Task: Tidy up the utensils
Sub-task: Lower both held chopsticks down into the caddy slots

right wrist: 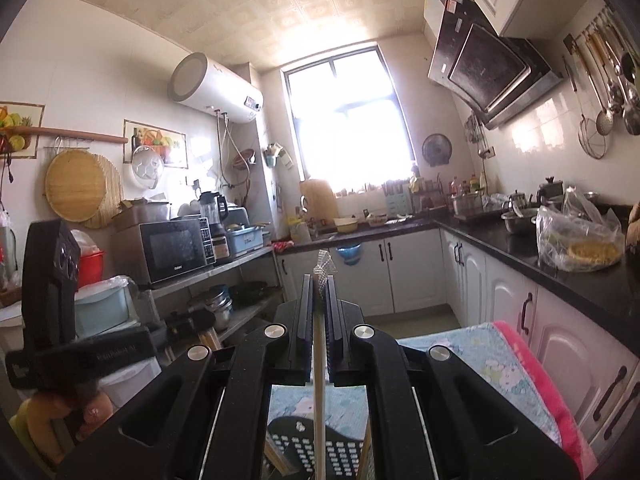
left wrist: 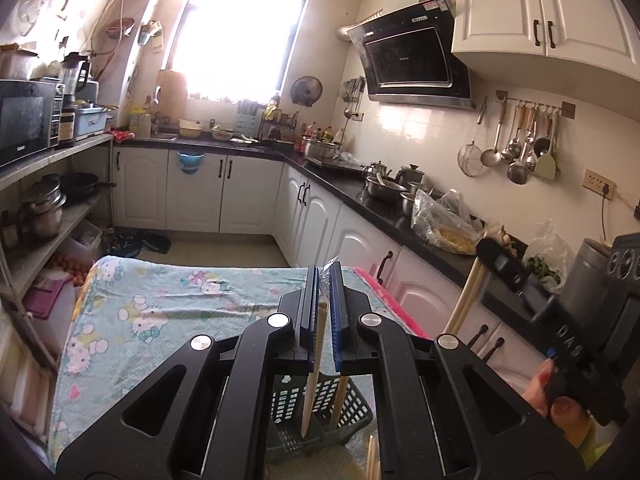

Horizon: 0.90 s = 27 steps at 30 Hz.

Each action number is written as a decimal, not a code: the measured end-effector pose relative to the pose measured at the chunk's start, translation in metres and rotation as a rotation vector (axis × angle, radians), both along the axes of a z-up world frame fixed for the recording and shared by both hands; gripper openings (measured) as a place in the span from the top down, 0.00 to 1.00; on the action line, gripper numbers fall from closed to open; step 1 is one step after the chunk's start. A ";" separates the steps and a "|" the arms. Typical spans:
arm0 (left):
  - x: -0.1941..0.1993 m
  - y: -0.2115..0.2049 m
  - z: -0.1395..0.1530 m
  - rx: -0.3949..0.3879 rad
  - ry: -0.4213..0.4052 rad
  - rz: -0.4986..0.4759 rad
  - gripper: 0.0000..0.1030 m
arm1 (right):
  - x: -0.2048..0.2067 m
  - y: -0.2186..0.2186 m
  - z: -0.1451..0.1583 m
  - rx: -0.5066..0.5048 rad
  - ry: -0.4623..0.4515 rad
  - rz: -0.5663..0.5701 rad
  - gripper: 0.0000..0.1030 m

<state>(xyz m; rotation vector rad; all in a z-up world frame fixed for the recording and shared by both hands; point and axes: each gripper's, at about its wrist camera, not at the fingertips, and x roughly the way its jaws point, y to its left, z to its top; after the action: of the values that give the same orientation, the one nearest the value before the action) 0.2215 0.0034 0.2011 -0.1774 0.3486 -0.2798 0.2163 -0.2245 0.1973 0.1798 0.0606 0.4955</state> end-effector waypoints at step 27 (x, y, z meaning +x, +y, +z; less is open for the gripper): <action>0.025 0.009 -0.076 -0.041 0.111 0.005 0.97 | 0.052 0.020 -0.057 0.020 0.025 -0.061 0.95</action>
<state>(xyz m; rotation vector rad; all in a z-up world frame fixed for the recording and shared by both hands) 0.2462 0.0127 0.1255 -0.2353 0.4527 -0.2725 0.2683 -0.2041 0.1406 0.2066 0.0746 0.4336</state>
